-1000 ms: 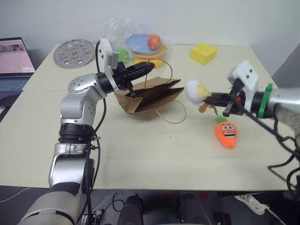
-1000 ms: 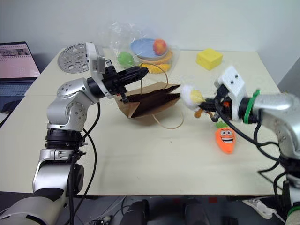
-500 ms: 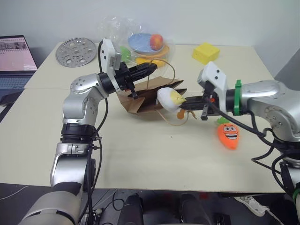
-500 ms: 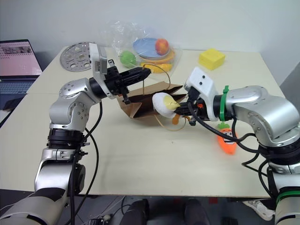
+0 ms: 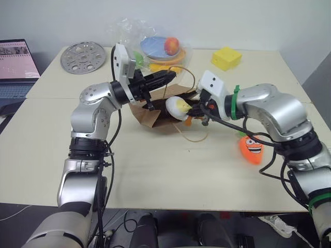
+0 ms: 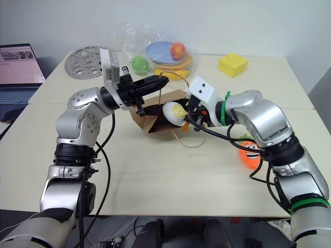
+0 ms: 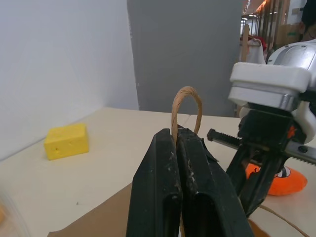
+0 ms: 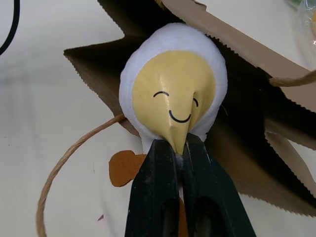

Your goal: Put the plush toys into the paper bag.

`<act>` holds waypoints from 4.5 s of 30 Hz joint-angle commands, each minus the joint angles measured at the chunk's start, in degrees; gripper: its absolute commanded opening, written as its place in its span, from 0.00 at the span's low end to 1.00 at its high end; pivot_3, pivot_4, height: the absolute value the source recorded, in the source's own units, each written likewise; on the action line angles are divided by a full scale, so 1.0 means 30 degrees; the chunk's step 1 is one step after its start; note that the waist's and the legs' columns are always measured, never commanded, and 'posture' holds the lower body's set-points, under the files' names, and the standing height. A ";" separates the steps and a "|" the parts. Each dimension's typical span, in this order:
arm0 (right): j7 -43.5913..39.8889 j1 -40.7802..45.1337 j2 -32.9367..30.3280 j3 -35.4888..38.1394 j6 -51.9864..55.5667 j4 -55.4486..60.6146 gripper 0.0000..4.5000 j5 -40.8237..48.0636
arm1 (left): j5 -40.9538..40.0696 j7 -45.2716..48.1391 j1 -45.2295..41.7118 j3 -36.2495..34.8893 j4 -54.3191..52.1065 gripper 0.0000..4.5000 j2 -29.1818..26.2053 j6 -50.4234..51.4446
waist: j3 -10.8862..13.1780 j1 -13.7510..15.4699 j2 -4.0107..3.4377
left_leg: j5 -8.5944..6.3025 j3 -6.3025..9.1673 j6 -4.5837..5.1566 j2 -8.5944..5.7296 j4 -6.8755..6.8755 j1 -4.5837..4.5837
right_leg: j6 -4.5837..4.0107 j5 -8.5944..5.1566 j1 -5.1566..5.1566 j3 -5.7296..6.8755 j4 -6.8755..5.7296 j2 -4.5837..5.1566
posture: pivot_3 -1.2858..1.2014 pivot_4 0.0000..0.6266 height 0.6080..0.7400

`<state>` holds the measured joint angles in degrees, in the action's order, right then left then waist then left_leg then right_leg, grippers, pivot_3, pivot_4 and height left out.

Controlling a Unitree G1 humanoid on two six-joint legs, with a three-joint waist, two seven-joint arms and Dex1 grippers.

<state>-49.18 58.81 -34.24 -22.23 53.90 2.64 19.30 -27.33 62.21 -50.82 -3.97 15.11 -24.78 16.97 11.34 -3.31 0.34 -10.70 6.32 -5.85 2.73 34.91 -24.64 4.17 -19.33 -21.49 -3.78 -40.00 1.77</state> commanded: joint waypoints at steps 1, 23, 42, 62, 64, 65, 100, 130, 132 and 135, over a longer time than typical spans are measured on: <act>-0.0316 0.0879 0.0674 -0.0083 -0.0808 -0.0671 0.01 -0.0688 | -0.0524 0.0062 -0.0085 -0.0152 -0.1100 0.00 0.0097 0.0069 | 0.0000 -0.0004 0.0000 | 0.0000 0.0001 0.0000 0.0000 -0.0001 0.0000 | 0.0000 0.0000 -0.0003 0.0000 -0.0002 0.0000 | 0.52 0.24 1.00; 0.2264 -0.0032 0.4244 0.3991 0.0222 -0.0120 0.69 -0.0138 | -0.1001 -0.0069 -0.0017 -0.0238 -0.1626 0.00 0.0358 0.0814 | 0.0000 -0.0008 -0.0001 | 0.0001 0.0013 -0.0002 0.0000 -0.0005 0.0000 | -0.0003 0.0002 -0.0003 0.0010 -0.0012 0.0000 | 0.52 0.24 1.00; 0.3830 -0.7992 -0.3694 1.1515 0.5423 0.8895 1.00 0.1858 | -0.0924 0.0063 -0.0022 -0.0547 -0.0940 0.00 0.0168 0.0273 | -0.0001 0.0381 0.0001 | -0.0001 0.0016 0.0003 -0.0010 -0.0006 -0.0015 | -0.0001 0.0000 0.0005 0.0017 0.0006 0.0010 | 0.52 0.24 1.00; 1.0782 -2.1112 0.0832 1.3379 0.5974 1.5471 1.00 -0.1147 | -0.0543 0.0301 0.0128 -0.0335 -0.0888 0.00 -0.0039 0.0138 | -0.0012 0.0259 0.0004 | 0.0004 -0.0006 0.0002 -0.0010 0.0018 0.0036 | 0.0004 0.0001 0.0053 -0.0024 -0.0005 0.0000 | 0.52 0.24 1.00; 1.1287 -2.0776 0.1206 1.3440 0.5180 1.5080 0.91 -0.1542 | -0.0575 0.0234 0.0129 -0.0352 -0.1051 0.00 0.0012 0.0154 | -0.0011 0.0258 0.0005 | 0.0005 -0.0007 0.0002 -0.0011 0.0018 0.0035 | 0.0004 0.0001 0.0054 -0.0024 -0.0006 0.0001 | 0.52 0.24 1.00; 1.1280 -2.0643 0.1209 1.3494 0.5127 1.5061 0.87 -0.1504 | -0.0567 0.0235 0.0142 -0.0364 -0.1078 0.00 0.0000 0.0133 | -0.0011 0.0258 0.0005 | 0.0004 -0.0008 0.0002 -0.0012 0.0020 0.0034 | 0.0004 0.0001 0.0055 -0.0025 -0.0005 0.0001 | 0.52 0.24 1.00; 0.3064 -0.7471 -0.2202 0.5884 0.0889 0.6747 0.00 0.3586 | -0.0347 0.0534 -0.0417 0.0032 -0.0623 0.00 0.0353 -0.0323 | -0.0009 0.0021 0.0006 | 0.0004 -0.0012 0.0009 -0.0009 0.0000 0.0049 | 0.0003 0.0002 0.0054 -0.0018 0.0007 0.0002 | 0.52 0.24 1.00; 0.1466 -0.3805 0.2729 0.2855 -0.3038 0.0478 0.74 -0.0658 | -0.0480 0.0390 -0.0092 0.0047 -0.1012 0.00 0.0341 -0.0169 | -0.0009 0.0009 0.0006 | 0.0007 0.0004 0.0004 -0.0006 0.0006 0.0039 | 0.0001 0.0003 0.0035 0.0000 -0.0022 0.0005 | 0.52 0.24 1.00; 0.1487 -0.3987 0.2453 0.3317 -0.2392 0.1291 0.91 -0.0321 | -0.0460 0.0396 -0.0140 0.0049 -0.0937 0.00 0.0355 -0.0209 | -0.0009 0.0011 0.0006 | 0.0007 0.0005 0.0005 -0.0007 0.0007 0.0039 | 0.0001 0.0003 0.0038 0.0001 -0.0022 0.0005 | 0.52 0.24 1.00; 0.1769 -0.4418 0.1863 0.4627 -0.0815 0.3049 1.00 0.0593 | -0.0430 0.0418 -0.0221 0.0031 -0.0821 0.00 0.0346 -0.0283 | -0.0009 0.0008 0.0006 | 0.0006 0.0004 0.0006 -0.0006 0.0007 0.0040 | 0.0001 0.0003 0.0037 0.0000 -0.0022 0.0004 | 0.52 0.24 1.00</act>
<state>-43.88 45.43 -27.41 -12.04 49.11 6.80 18.60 -28.00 63.28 -50.50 -3.08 14.01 -23.35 16.94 11.31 -3.29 0.36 -10.68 6.33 -5.83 2.71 34.92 -24.53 4.17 -19.32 -21.38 -3.78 -40.07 1.78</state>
